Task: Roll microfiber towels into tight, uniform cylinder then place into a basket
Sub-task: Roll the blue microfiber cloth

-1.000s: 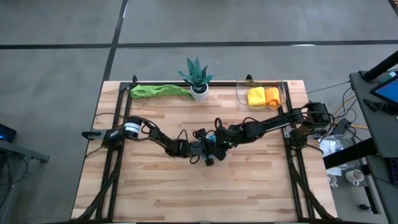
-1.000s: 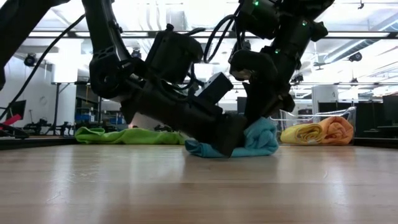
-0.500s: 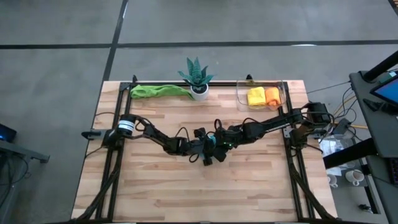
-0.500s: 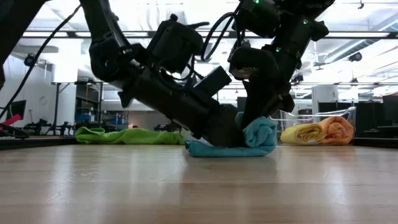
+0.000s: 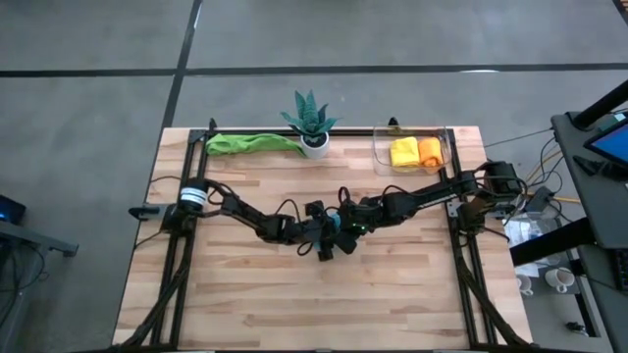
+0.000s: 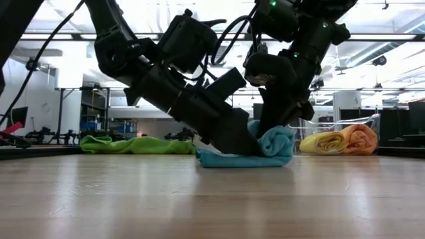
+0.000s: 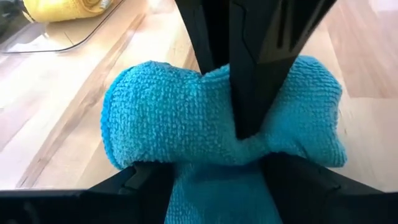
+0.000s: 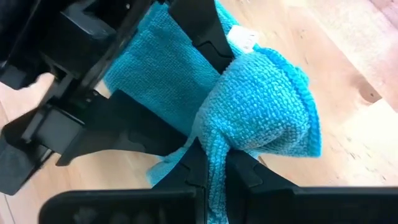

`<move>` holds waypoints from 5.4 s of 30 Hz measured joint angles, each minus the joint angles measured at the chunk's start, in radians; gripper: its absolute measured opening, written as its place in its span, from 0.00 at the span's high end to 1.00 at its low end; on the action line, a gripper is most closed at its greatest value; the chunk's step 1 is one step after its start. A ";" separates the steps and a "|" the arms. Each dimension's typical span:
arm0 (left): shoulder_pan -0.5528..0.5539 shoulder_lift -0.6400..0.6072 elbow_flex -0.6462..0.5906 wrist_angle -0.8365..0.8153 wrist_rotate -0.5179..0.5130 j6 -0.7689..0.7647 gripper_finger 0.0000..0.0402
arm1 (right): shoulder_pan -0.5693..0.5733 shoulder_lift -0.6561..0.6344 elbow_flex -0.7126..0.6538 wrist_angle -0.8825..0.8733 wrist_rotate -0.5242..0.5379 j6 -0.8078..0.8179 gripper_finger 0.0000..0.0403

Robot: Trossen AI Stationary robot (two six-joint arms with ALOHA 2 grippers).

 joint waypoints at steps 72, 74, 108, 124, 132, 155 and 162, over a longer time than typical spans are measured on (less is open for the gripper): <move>-0.026 -0.120 -0.200 -0.017 -0.075 -0.132 1.00 | -0.011 0.192 0.286 -0.474 0.201 -0.070 0.97; -0.026 -0.110 -0.194 -0.010 -0.072 -0.132 1.00 | -0.012 0.214 0.312 -0.511 0.210 -0.077 0.97; -0.013 -0.123 -0.215 -0.021 -0.135 -0.054 1.00 | 0.000 0.268 0.424 -0.399 0.109 -0.176 0.56; -0.013 -0.125 -0.215 -0.062 -0.135 -0.056 1.00 | 0.009 0.257 0.443 -0.391 0.106 -0.257 0.59; -0.013 -0.126 -0.216 -0.059 -0.136 -0.055 1.00 | 0.025 0.249 0.443 -0.351 0.106 -0.358 0.59; -0.021 -0.137 -0.227 -0.079 -0.210 -0.037 1.00 | 0.029 0.231 0.436 -0.334 0.115 -0.558 0.59; -0.046 -0.222 -0.230 -0.196 -0.210 -0.025 1.00 | 0.031 0.223 0.424 -0.322 0.114 -0.553 0.59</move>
